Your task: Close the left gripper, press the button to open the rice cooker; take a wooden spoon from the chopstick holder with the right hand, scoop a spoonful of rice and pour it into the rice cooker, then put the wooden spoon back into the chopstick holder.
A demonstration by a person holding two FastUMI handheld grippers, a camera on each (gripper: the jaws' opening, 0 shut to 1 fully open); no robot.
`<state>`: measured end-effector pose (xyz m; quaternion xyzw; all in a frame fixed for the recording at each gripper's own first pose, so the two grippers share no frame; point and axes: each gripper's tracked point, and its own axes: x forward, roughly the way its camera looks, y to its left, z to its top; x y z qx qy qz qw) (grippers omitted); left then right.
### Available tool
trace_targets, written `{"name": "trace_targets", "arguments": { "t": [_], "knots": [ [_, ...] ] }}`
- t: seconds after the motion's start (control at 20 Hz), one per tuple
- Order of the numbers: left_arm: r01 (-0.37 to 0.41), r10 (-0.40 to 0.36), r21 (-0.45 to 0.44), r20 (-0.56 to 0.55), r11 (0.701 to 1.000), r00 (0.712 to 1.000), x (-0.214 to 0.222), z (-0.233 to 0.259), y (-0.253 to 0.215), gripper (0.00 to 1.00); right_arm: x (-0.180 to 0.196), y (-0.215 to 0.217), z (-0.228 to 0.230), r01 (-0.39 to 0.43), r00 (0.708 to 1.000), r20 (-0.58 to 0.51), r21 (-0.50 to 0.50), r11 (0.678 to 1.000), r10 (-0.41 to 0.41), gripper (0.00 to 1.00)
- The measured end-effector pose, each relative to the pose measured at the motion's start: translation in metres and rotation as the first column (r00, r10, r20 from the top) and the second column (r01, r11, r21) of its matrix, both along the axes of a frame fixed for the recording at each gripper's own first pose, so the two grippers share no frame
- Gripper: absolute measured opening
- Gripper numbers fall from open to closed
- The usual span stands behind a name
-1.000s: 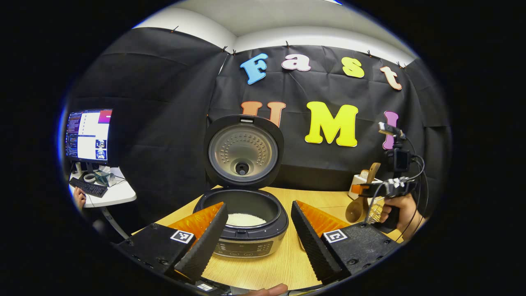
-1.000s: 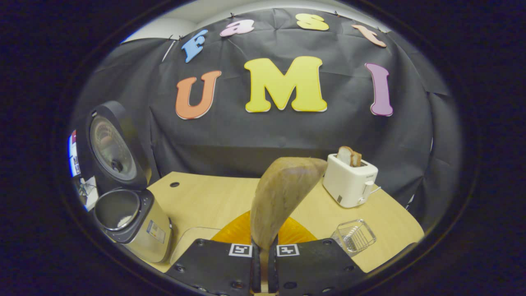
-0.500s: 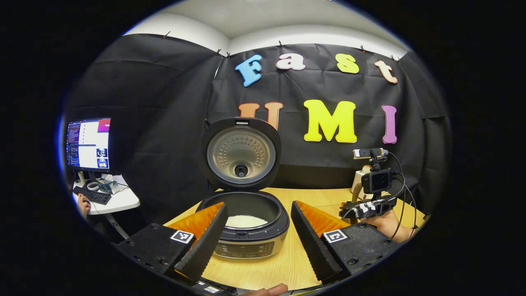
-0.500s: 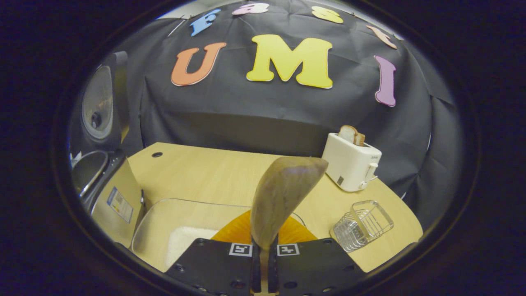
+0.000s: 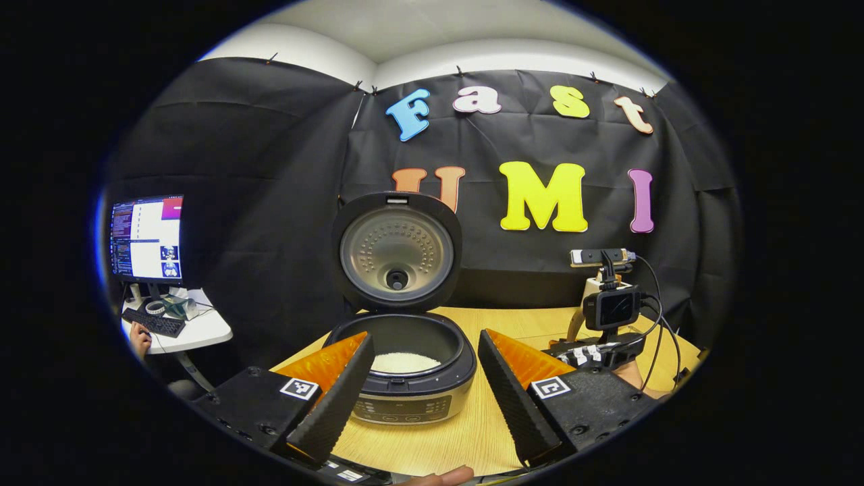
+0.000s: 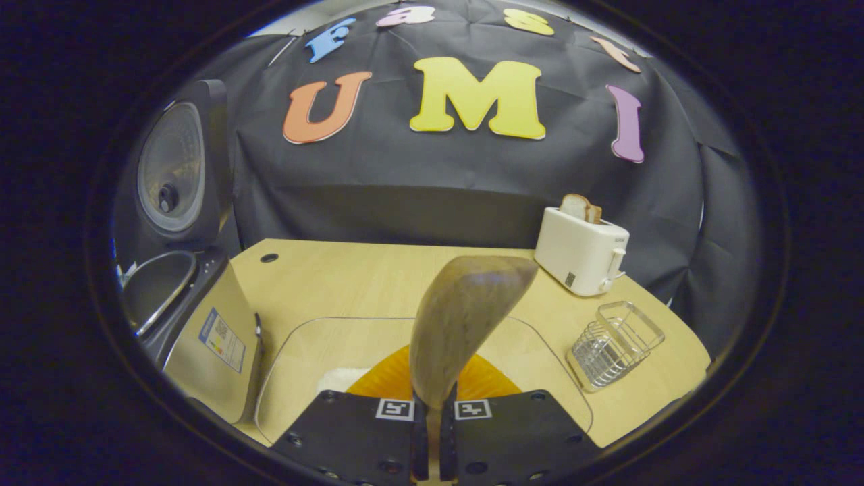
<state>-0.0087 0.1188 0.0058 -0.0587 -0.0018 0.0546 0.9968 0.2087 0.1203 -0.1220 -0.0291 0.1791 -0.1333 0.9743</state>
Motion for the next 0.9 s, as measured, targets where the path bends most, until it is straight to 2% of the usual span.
{"name": "trace_targets", "arguments": {
  "t": [0.2, 0.45, 0.6, 0.75, 0.9],
  "knots": [
    [0.012, -0.012, -0.015, 0.005, 1.0, 1.0, -0.001, 0.001, -0.002, 0.98, -0.001, 0.015, -0.004, 0.04, 0.999, 0.0, 0.053, 0.998, -0.04, 0.07],
    [0.032, -0.031, -0.023, 0.008, 0.999, 0.999, -0.001, 0.002, -0.004, 0.98, 0.0, 0.051, -0.005, -0.003, 0.999, -0.038, 0.145, 0.989, 0.009, 0.07],
    [0.037, -0.036, -0.019, 0.012, 0.999, 0.999, -0.001, 0.003, -0.003, 0.98, -0.004, 0.052, -0.003, -0.005, 0.999, -0.033, 0.225, 0.974, 0.013, 0.07],
    [0.037, -0.037, -0.028, 0.011, 0.999, 0.999, 0.0, 0.001, -0.001, 0.98, -0.007, 0.043, -0.006, 0.011, 1.0, -0.019, 0.386, 0.922, -0.005, 0.07],
    [0.031, -0.031, -0.035, 0.005, 0.999, 1.0, 0.001, 0.0, 0.002, 0.98, -0.005, 0.038, -0.011, 0.004, 1.0, -0.021, 0.55, 0.835, 0.009, 0.07]
  ]
}}
